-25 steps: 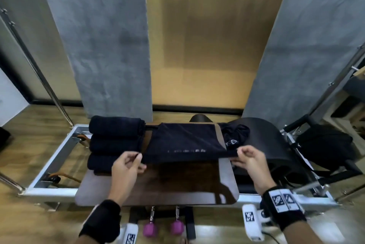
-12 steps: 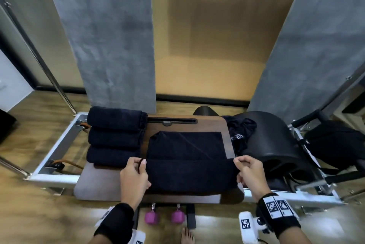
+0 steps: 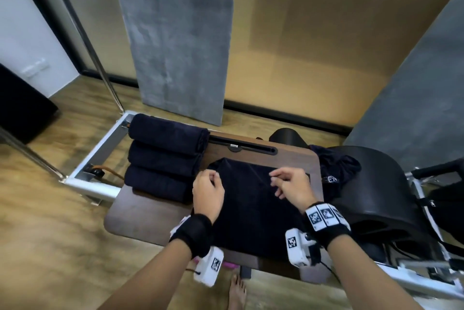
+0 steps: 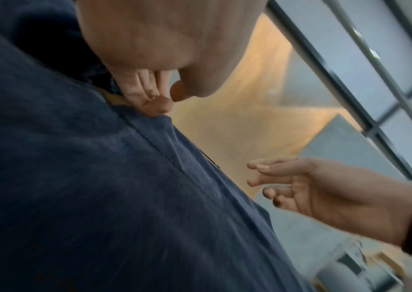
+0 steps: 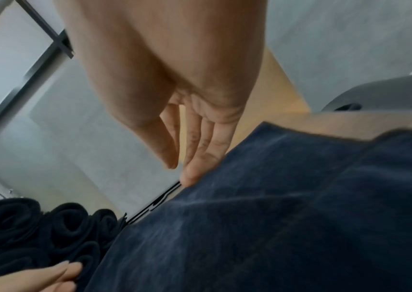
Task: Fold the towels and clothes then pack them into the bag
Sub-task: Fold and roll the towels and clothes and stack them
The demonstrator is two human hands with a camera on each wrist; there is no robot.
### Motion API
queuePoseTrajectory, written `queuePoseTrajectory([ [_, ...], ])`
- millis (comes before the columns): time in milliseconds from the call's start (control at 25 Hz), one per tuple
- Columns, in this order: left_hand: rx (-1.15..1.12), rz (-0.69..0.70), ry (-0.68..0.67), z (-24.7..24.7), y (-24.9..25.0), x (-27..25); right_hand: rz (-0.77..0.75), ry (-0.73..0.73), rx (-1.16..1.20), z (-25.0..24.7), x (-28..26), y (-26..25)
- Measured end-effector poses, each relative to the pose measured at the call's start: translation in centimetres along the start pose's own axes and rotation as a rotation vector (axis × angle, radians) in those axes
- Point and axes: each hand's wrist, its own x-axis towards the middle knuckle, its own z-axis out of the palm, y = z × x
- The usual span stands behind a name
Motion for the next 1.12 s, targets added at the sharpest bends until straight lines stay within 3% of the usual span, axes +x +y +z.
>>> queuePoseTrajectory([
  [240, 0.22, -0.345, -0.092, 2.2, 1.4, 4.8, 0.051, -0.181, -0.01, 5.0, 4.3, -1.3],
  [360, 0.26, -0.442, -0.107, 3.3, 1.5, 5.9, 0.068, -0.221, -0.025, 6.3, 5.2, -1.2],
  [640, 0.346, -0.401, 0.018, 5.5, 1.9, 6.6, 0.093, -0.246, -0.016, 6.3, 6.3, -0.6],
  [880, 0.42, -0.205, 0.071, 5.9, 1.9, 4.5, 0.114, -0.186, 0.056, 5.5, 4.9, -0.2],
  [1120, 0.439, -0.389, -0.008, 5.5, 2.1, 5.1, 0.13, -0.109, 0.072, 3.8, 2.6, 0.7],
])
